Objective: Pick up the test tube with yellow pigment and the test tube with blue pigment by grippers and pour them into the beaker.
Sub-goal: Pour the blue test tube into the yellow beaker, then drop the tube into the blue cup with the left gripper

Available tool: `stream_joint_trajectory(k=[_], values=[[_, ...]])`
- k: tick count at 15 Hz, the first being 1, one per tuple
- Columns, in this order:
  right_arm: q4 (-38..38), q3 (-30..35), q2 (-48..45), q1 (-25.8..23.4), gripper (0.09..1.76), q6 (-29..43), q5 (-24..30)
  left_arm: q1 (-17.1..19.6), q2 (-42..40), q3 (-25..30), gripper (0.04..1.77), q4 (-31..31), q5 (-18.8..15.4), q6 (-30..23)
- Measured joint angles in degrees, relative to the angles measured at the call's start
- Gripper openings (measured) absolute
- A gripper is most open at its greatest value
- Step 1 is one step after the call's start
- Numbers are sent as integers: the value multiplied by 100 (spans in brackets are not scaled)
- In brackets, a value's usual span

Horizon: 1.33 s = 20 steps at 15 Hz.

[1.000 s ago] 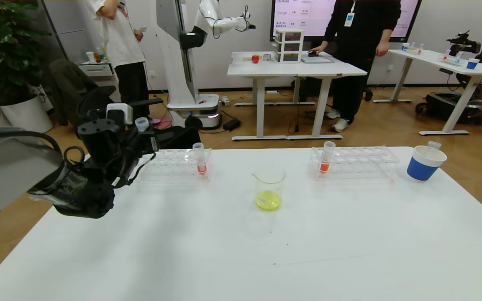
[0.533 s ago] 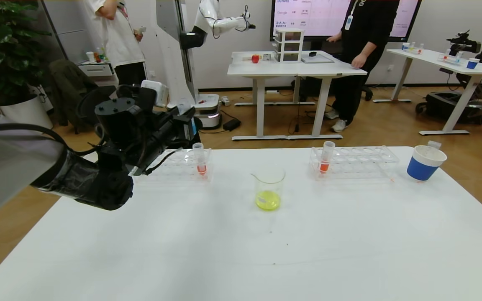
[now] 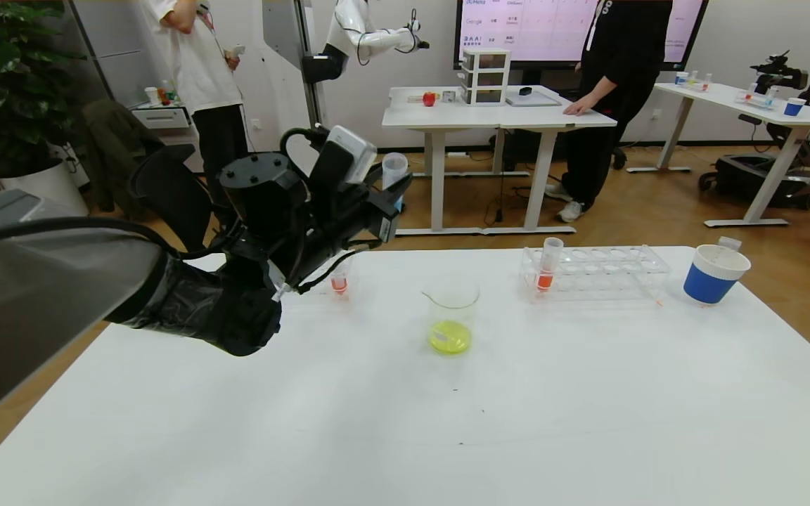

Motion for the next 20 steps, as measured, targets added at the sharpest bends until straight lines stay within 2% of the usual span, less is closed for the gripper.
stream_joint_trajectory(k=[3,8,11,15,18,20], values=[[0,0,0,0,174,0,0,-56,300,-30,51,-27,-596,1034],[0,0,0,0,174,0,0,-59,734,-601,51,-32,-1319,1974],[0,0,0,0,174,0,0,-4,987,-945,51,-55,-1890,2615],[0,0,0,0,174,0,0,182,1219,-1047,51,-49,-2884,3797],[0,0,0,0,174,0,0,195,1357,-1039,51,-74,-3143,4443],[2,0,0,0,174,0,0,193,1449,-1064,51,-77,-3156,4846]])
